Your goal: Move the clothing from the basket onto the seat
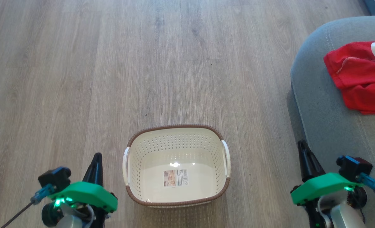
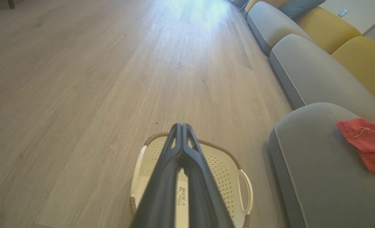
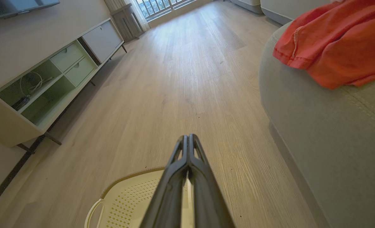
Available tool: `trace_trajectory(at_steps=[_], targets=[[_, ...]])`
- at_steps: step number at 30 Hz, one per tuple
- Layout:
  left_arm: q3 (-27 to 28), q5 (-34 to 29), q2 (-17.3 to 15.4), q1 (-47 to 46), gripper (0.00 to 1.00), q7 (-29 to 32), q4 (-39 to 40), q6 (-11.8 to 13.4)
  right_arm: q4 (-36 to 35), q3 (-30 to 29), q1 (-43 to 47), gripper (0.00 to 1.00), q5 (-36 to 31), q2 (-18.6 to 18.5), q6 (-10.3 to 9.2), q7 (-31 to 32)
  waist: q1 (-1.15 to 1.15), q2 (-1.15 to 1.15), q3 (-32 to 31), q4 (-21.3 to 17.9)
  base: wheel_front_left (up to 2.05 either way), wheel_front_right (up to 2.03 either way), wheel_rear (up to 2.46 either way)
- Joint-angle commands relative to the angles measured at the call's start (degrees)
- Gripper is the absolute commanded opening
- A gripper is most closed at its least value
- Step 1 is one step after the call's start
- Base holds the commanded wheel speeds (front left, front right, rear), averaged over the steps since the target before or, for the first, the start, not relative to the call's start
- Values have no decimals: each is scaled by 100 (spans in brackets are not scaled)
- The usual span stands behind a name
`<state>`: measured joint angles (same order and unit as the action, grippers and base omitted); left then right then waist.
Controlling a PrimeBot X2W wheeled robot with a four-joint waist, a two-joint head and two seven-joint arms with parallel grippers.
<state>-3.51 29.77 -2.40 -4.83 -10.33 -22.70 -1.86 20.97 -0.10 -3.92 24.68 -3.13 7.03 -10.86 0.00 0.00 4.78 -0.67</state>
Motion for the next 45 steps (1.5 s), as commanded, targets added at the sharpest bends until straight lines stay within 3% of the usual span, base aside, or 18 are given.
trace_trajectory(at_steps=[1, 45], targets=[[106, 121, -22, -208, 0, 32, 215, -29, -208, -33, -179, 0, 138, -35, 9, 26, 0, 0, -3, 1, 0, 0, 0], [501, 2807, -33, -176, 0, 757, 500, -263, -424, -243, -194, 0, 3089, -51, 25, 730, 0, 0, -204, 30, 0, 0, 0]])
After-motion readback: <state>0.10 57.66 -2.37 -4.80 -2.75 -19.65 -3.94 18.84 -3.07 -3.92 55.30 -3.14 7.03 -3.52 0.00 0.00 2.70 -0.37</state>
